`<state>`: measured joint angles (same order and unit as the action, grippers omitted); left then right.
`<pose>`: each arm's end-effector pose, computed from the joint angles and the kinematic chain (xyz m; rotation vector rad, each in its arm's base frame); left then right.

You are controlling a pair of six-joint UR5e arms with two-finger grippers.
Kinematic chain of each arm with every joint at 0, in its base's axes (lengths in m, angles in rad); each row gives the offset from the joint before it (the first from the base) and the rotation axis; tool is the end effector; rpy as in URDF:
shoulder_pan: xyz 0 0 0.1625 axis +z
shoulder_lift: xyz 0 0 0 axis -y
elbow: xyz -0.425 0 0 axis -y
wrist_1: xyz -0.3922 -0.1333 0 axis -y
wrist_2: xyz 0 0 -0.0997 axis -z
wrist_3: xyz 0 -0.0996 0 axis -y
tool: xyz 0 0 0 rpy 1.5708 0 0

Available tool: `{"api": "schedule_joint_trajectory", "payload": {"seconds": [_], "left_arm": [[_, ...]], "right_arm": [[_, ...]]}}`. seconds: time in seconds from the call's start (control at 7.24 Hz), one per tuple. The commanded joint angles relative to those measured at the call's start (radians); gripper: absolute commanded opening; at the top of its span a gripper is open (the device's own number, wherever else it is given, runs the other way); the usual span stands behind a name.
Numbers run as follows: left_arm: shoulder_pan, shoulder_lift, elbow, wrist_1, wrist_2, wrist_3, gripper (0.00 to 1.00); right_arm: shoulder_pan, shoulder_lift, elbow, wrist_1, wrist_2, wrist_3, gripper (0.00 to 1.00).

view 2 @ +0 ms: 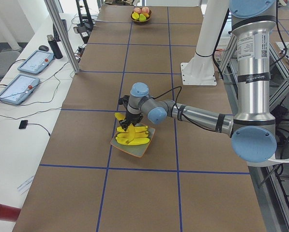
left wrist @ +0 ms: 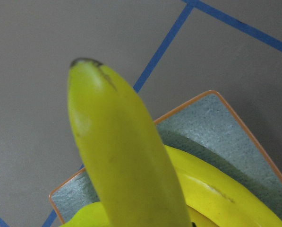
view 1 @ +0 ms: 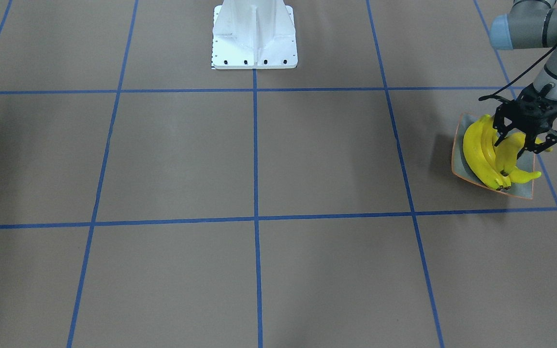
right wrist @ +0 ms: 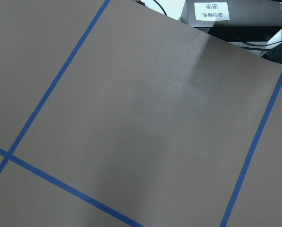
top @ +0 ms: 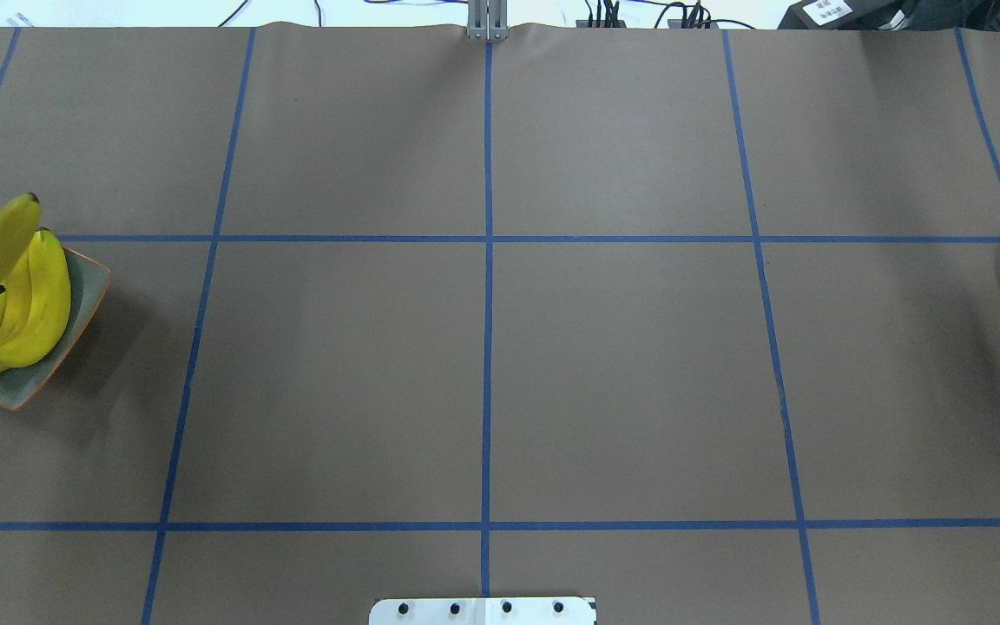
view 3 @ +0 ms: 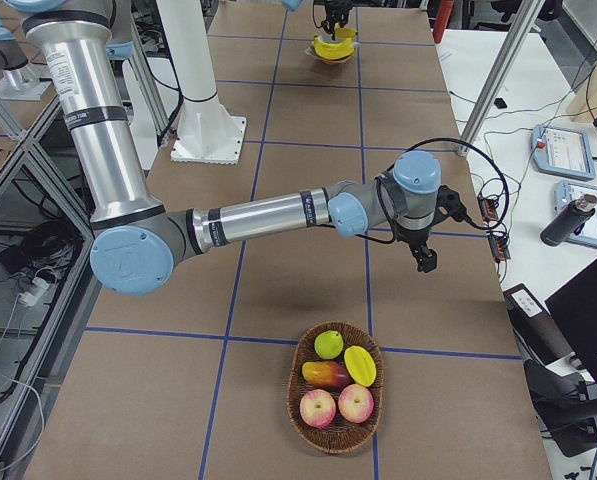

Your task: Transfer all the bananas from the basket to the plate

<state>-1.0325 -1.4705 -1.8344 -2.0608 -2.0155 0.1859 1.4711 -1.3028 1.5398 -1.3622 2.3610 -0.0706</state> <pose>0.1675 -0.4570 0.5324 0.5742 0.5509 0.8320 0.0011 -0.6171 0.5005 0.4122 -0.7858 -0.3350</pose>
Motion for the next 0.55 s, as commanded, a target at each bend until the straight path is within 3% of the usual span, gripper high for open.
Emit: {"api": "schedule_joint_trajectory", "payload": {"seconds": [0.0,0.28,0.41], "left_arm": [[0.0,0.003,0.001,-0.009,-0.002,0.0,0.98],[0.0,-0.001,0.001,-0.01,-0.003,0.0,0.99],[-0.001,-0.004,0.004,-0.007,-0.053,0.0,0.99]], "right_arm": [[0.003,-0.001,0.0,0.0,0.001,0.0,1.0],[0.003,-0.001,0.0,0.0,0.001,0.0,1.0],[0.005,0.0,0.0,-0.002,0.0,0.0,1.0]]}}
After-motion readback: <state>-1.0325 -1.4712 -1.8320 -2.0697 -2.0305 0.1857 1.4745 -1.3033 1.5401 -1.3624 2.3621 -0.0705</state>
